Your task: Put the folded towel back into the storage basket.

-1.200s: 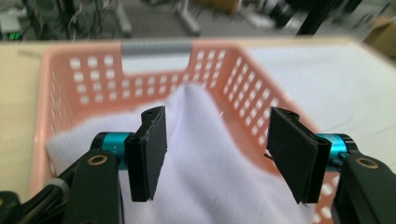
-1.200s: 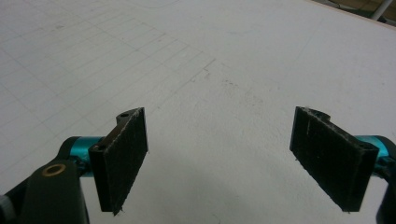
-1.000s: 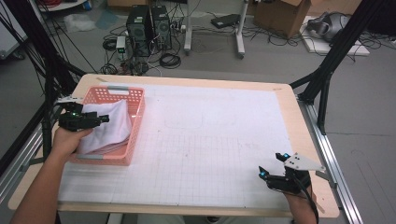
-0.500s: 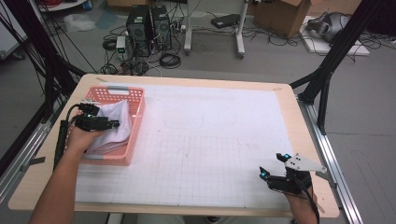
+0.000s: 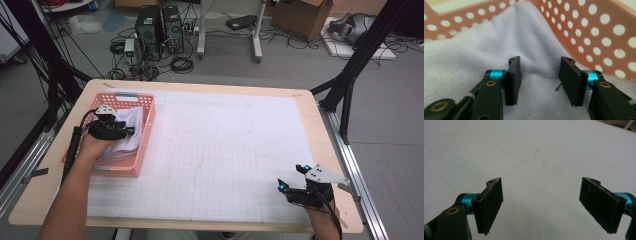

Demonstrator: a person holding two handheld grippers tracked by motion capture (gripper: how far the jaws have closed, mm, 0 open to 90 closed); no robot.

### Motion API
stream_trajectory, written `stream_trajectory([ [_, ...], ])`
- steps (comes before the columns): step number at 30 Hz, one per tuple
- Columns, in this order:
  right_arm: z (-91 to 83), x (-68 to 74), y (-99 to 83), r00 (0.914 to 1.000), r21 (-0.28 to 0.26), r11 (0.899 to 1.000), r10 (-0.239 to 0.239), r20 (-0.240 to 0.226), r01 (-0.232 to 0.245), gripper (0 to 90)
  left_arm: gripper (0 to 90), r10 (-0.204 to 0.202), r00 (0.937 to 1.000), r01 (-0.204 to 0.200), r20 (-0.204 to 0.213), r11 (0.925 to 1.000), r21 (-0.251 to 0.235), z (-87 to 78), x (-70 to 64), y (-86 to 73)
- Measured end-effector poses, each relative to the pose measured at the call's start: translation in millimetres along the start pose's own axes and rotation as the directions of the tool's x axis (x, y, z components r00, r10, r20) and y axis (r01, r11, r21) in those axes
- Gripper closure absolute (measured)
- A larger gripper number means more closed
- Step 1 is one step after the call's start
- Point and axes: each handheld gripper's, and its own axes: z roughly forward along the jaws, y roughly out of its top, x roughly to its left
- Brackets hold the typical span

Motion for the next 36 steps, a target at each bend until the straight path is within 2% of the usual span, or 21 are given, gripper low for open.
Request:
stream_trajectory([
  [1, 0.5, 0.1, 0.3, 1.0000, -0.001, 1.000, -0.001, 0.000, 0.001, 17.9, 43.3, -0.052, 0.9982, 0.051, -0.029, 0.9981, -0.036, -2.9, 1.5, 1.7],
  [2, 0.7, 0.1, 0.6, 1.0000, -0.001, 1.000, -0.002, 0.000, 0.002, 17.9, 38.4, -0.110, 0.9927, 0.106, -0.048, 0.9918, -0.071, -7.1, 3.8, 4.0],
  [3, 0.8, 0.4, 0.8, 1.0000, 0.000, 1.000, 0.000, -0.001, 0.000, 18.0, 36.8, -0.147, 0.9873, 0.140, -0.060, 0.9837, -0.113, -12.6, 6.0, 6.1],
  [5, 0.8, 0.0, 1.2, 1.0000, -0.004, 1.000, -0.005, 0.000, 0.005, 17.9, 37.7, -0.179, 0.9811, 0.162, -0.073, 0.9677, -0.193, -24.9, 8.1, 9.6],
  [7, 0.0, -0.2, 1.3, 1.0000, -0.005, 1.000, 0.000, -0.003, 0.000, 17.9, 37.0, -0.205, 0.9764, 0.182, -0.067, 0.9492, -0.257, -36.7, 9.0, 12.4],
  [11, -0.3, -1.0, 1.7, 1.0000, -0.011, 1.000, 0.006, -0.005, -0.006, 17.9, 35.8, -0.223, 0.9734, 0.190, -0.052, 0.9143, -0.358, -58.7, 5.1, 16.6],
  [13, 0.1, -0.4, 2.2, 0.9999, -0.012, 1.000, 0.008, -0.007, -0.008, 17.9, 35.2, -0.220, 0.9744, 0.185, -0.046, 0.9026, -0.389, -66.7, 2.0, 17.9],
  [15, 0.6, 0.5, 3.0, 1.0000, -0.013, 1.000, 0.001, -0.009, -0.001, 17.9, 34.2, -0.228, 0.9733, 0.197, -0.026, 0.8890, -0.413, -71.8, -1.5, 19.0],
  [21, 0.5, 1.5, 4.3, 0.9999, -0.026, 1.000, 0.005, -0.016, -0.005, 17.9, 32.9, -0.193, 0.9806, 0.185, 0.033, 0.8585, -0.478, -83.4, -20.3, 16.3],
  [23, 0.1, 1.4, 4.6, 0.9996, -0.034, 0.999, 0.017, -0.024, -0.017, 17.9, 31.3, -0.183, 0.9814, 0.188, 0.059, 0.8547, -0.484, -84.2, -27.8, 14.9],
  [26, 0.3, 0.9, 5.0, 0.9996, -0.041, 0.999, 0.014, -0.025, -0.015, 17.9, 27.4, -0.142, 0.9855, 0.169, 0.093, 0.8587, -0.484, -86.5, -40.9, 15.2],
  [29, 0.0, 1.0, 5.2, 0.9992, -0.046, 0.999, 0.025, -0.032, -0.027, 17.9, 17.2, -0.100, 0.9877, 0.146, 0.120, 0.8609, -0.487, -88.6, -55.8, 17.7],
  [33, 0.0, 0.1, 5.5, 0.9990, -0.054, 0.998, 0.029, -0.034, -0.030, 17.9, 17.2, -0.055, 0.9852, 0.131, 0.162, 0.8515, -0.508, -91.2, -77.1, 20.1],
  [36, 0.5, -0.3, 5.1, 0.9987, -0.056, 0.998, 0.034, -0.038, -0.036, 17.9, 17.2, -0.019, 0.9847, 0.105, 0.173, 0.8576, -0.504, -91.3, -94.5, 21.6],
])
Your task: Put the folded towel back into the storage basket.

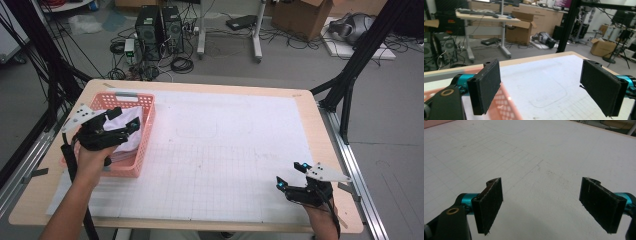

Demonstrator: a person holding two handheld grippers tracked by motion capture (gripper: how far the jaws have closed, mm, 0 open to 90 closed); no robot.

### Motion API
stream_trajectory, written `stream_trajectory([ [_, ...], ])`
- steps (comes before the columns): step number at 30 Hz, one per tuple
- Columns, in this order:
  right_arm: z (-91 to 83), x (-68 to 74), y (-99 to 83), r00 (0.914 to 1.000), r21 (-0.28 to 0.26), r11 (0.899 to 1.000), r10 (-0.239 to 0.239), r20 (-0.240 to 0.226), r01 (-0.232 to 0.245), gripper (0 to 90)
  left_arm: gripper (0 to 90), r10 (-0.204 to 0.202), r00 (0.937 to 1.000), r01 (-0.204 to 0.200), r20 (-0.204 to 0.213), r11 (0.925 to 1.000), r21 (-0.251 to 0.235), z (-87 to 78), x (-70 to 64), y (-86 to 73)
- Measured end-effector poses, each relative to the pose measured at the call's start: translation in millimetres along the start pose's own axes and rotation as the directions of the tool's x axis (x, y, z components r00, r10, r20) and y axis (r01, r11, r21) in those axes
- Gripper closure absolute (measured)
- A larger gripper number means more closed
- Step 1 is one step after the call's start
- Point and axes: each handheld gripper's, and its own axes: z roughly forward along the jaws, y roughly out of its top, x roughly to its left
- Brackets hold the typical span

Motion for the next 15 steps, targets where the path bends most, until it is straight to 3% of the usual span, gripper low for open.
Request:
stream_trajectory([
  [9, 0.2, -0.8, 0.4, 1.0000, -0.004, 1.000, -0.005, -0.006, 0.005, 17.9, 17.6, 0.060, 0.9947, -0.061, 0.083, 0.9981, 0.009, 17.7, -51.0, -14.1],
  [15, -1.2, 0.2, 0.6, 1.0000, -0.011, 1.000, -0.003, -0.005, 0.003, 17.8, 18.5, 0.076, 0.9841, -0.081, 0.160, 0.9965, 0.023, 29.7, -78.0, -25.1],
])
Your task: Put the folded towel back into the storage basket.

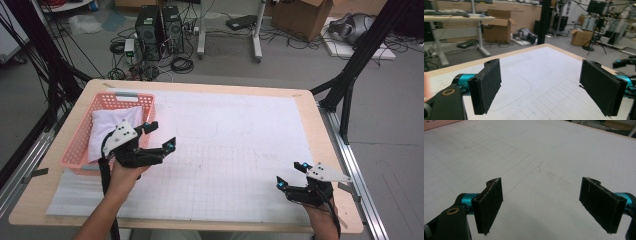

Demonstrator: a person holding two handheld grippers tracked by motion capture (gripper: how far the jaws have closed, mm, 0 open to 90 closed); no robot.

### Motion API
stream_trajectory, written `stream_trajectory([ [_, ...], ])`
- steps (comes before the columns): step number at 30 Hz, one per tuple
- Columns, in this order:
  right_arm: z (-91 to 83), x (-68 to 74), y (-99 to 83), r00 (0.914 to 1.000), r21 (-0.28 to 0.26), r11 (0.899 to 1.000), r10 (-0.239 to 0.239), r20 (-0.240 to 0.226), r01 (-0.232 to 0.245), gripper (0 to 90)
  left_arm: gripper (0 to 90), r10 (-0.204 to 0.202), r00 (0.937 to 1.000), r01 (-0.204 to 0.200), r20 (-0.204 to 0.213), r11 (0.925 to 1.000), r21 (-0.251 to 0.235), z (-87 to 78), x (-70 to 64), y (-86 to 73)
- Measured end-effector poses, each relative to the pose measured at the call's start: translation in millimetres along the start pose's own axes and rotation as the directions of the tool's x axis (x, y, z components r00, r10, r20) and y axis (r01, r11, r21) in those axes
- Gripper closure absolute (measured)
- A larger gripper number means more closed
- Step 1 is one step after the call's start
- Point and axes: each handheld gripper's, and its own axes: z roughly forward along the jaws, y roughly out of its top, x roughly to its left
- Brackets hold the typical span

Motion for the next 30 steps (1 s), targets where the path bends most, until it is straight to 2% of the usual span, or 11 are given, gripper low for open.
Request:
stream_trajectory([
  [6, -0.1, 0.2, 0.2, 1.0000, -0.009, 1.000, 0.001, -0.004, -0.001, 17.6, 18.8, 0.018, 0.9993, -0.019, 0.032, 0.9994, 0.029, 10.0, -16.6, -14.6],
  [8, -0.3, 0.5, -0.1, 1.0000, -0.009, 1.000, 0.008, -0.005, -0.008, 17.6, 18.9, 0.007, 0.9990, -0.009, 0.044, 0.9996, 0.027, 12.1, -20.7, -20.4],
  [10, -0.1, 0.3, -0.4, 1.0000, -0.009, 1.000, 0.005, -0.005, -0.005, 17.6, 19.0, 0.018, 0.9988, -0.020, 0.046, 0.9990, 0.040, 14.5, -24.4, -26.8],
  [12, 0.2, 0.5, -0.5, 1.0000, -0.009, 1.000, 0.005, -0.004, -0.005, 17.6, 19.3, 0.012, 0.9984, -0.014, 0.055, 0.9990, 0.043, 17.0, -27.4, -33.1],
  [20, 0.1, 1.4, -0.8, 1.0000, -0.005, 1.000, 0.008, -0.001, -0.008, 17.5, 19.6, 0.022, 0.9980, -0.026, 0.059, 0.9981, 0.056, 22.9, -35.0, -48.2],
  [30, 0.7, 1.1, -1.1, 1.0000, -0.002, 1.000, 0.007, 0.002, -0.007, 17.6, 19.6, 0.006, 0.9980, -0.011, 0.062, 0.9971, 0.075, 26.9, -34.0, -59.5],
])
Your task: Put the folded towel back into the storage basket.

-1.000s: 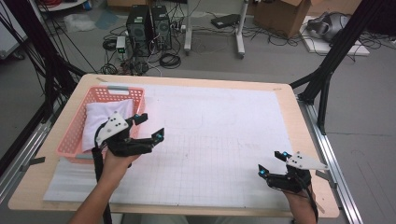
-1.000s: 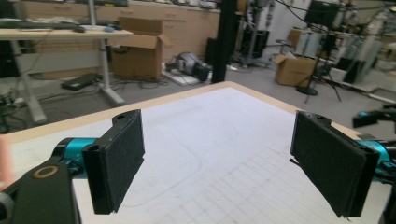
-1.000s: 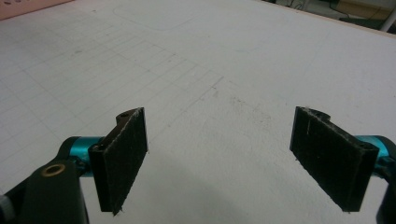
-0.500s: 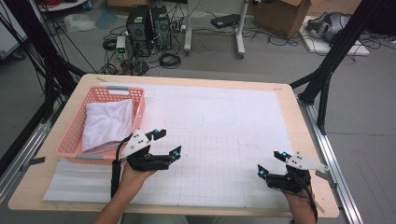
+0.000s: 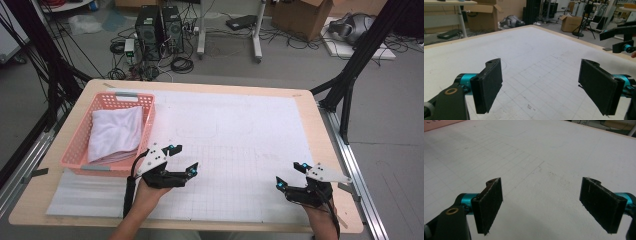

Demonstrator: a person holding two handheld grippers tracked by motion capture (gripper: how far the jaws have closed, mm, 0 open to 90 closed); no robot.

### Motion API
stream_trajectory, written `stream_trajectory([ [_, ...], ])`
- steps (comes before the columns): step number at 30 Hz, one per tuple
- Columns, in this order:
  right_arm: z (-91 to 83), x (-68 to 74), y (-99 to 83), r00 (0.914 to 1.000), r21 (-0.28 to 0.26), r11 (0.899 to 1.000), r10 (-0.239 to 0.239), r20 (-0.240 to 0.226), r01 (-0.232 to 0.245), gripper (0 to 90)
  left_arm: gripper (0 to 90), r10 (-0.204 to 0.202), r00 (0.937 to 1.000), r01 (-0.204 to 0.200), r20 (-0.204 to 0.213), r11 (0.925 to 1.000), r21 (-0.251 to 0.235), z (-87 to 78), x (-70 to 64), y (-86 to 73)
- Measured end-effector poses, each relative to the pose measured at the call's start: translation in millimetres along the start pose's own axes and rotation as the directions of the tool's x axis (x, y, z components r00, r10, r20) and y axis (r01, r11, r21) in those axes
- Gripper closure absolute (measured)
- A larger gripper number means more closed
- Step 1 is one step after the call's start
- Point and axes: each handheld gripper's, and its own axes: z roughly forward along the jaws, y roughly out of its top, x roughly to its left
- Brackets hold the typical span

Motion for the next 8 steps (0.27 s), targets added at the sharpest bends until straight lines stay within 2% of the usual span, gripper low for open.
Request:
stream_trajectory([
  [8, 0.0, -0.3, -0.2, 1.0000, 0.002, 1.000, 0.001, 0.000, -0.001, 17.6, 19.6, 0.000, 1.0000, 0.000, -0.005, 1.0000, 0.009, -2.1, 3.0, -2.3],
])
